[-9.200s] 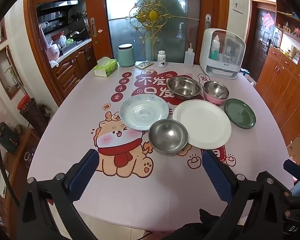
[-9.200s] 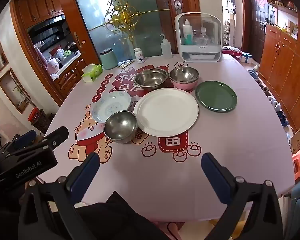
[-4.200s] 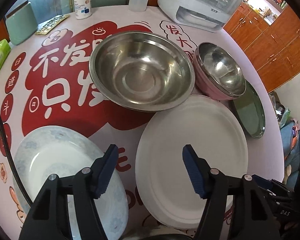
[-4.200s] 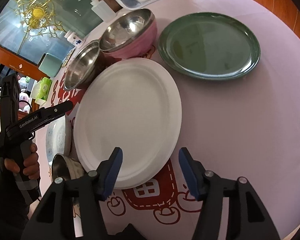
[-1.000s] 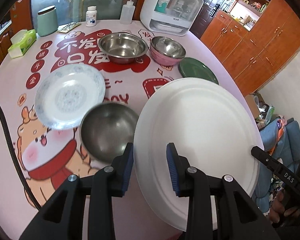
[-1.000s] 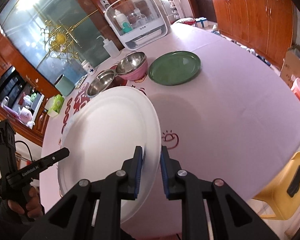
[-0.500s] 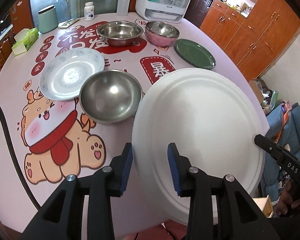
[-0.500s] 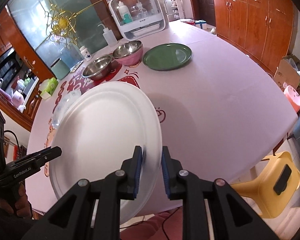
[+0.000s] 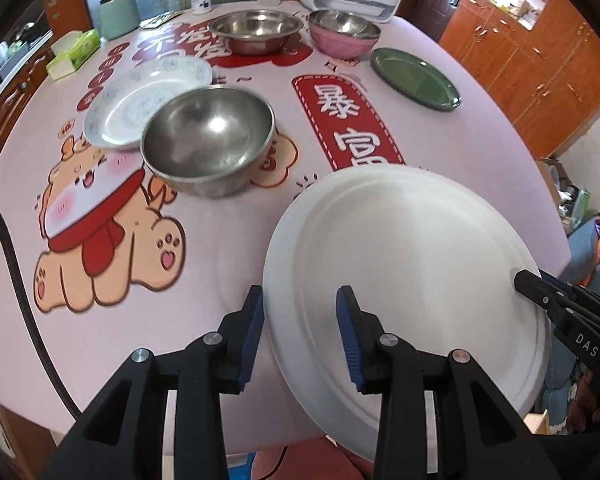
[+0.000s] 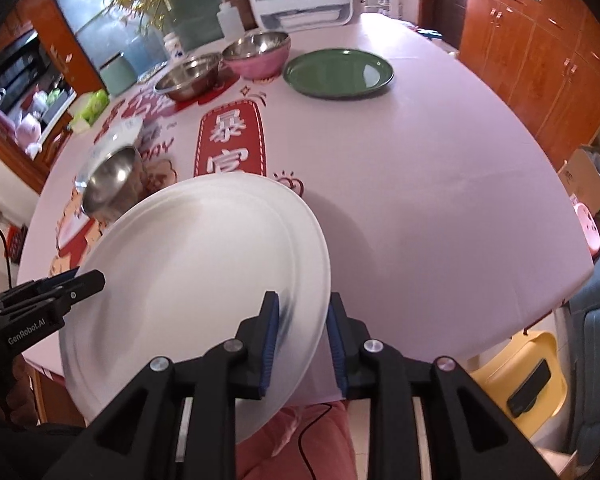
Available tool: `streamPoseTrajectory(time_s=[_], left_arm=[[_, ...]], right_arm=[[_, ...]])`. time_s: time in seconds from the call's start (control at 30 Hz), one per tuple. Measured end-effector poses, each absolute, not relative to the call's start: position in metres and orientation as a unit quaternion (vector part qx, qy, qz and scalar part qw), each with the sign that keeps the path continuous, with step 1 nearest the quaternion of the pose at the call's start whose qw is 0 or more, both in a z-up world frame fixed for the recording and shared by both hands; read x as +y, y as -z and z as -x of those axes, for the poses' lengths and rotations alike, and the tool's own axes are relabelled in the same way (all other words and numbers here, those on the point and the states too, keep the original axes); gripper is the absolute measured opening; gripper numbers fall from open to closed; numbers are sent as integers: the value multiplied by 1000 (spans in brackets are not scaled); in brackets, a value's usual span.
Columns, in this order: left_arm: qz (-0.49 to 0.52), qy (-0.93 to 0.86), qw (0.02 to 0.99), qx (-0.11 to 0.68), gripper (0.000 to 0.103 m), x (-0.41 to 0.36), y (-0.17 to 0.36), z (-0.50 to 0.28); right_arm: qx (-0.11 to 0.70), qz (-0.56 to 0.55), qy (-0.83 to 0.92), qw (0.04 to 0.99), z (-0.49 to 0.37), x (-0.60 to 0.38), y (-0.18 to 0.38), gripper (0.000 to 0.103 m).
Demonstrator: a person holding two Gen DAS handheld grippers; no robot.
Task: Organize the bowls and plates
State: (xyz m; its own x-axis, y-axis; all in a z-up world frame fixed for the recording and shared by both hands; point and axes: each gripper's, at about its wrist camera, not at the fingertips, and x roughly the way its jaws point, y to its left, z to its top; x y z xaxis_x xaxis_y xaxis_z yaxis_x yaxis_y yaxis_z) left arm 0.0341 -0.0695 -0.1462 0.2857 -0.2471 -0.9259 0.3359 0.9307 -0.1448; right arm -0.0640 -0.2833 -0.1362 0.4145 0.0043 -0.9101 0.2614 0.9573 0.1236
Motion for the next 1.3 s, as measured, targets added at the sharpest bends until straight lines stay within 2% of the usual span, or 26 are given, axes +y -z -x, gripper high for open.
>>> streamPoseTrajectory(time_s=[0.23,0.37,0.47,1.03,1.3], left_arm=[[-28,137,802,581,34,-85,164,-28],[-25,115,810,574,41,-94,165,-27],[-23,92,816,570,42,-98,169,-27],[29,2,805,593,42,-74,193,-41],[50,-9,799,599,47,-66,197,-39]], right_arm=[[555,-116,44,823,56,-300,158,26],[554,-97,21,827,47,-304,164,28],[551,-84,4,830,37,-305,169,29],[582,-29,-94,807,6,-287,192,30],[585,-28,-116,802,-7,-287,192,30]])
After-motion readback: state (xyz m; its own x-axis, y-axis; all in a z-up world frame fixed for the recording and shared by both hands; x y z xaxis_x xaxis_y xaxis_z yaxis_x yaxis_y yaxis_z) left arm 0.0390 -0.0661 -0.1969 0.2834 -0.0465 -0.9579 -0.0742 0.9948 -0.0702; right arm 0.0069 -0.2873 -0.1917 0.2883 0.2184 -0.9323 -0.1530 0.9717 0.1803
